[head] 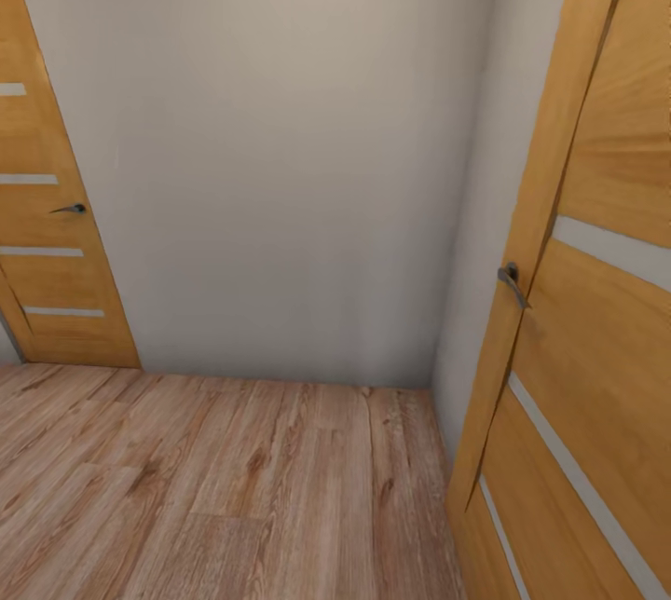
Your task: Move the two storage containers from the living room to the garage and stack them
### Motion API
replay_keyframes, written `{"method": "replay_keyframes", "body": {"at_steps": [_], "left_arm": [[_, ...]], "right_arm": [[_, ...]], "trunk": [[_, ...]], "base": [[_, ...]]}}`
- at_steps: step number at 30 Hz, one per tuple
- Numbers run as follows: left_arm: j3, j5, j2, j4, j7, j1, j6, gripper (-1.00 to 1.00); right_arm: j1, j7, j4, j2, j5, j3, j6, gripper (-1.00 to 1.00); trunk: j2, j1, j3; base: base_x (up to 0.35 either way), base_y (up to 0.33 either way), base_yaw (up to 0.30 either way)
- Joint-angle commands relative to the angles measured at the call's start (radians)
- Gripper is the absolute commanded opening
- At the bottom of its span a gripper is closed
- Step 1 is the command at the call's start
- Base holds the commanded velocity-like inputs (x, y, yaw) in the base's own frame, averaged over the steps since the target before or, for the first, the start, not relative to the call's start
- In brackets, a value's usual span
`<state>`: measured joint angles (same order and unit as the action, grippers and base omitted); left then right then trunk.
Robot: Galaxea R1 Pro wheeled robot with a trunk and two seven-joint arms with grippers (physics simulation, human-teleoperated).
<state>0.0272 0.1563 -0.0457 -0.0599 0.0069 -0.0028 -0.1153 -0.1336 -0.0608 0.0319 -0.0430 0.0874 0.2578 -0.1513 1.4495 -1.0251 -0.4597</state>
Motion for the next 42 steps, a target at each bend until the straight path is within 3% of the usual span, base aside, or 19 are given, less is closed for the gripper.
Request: {"method": "replay_keyframes", "body": {"at_steps": [1,29,42], "left_arm": [[0.002,0.005,0.000,0.000,0.001,0.000,-0.002,1.00],[0.003,0.005,0.000,0.000,0.001,0.000,-0.003,1.00],[0.002,0.008,0.000,0.000,0.001,0.000,0.000,1.00]], "right_arm": [[-0.001,-0.005,0.003,0.000,0.009,0.001,-0.005,1.00],[-0.001,-0.005,0.003,0.000,0.009,0.001,-0.004,1.00],[-0.001,-0.005,0.003,0.001,0.009,0.001,-0.004,1.00]], "trunk": [[0.000,0.000,-0.001],[0.000,0.000,-0.001],[0.000,0.000,-0.001]], "base": [[0.005,-0.017,0.000],[0.003,-0.009,0.000],[0.282,0.000,0.000]]}}
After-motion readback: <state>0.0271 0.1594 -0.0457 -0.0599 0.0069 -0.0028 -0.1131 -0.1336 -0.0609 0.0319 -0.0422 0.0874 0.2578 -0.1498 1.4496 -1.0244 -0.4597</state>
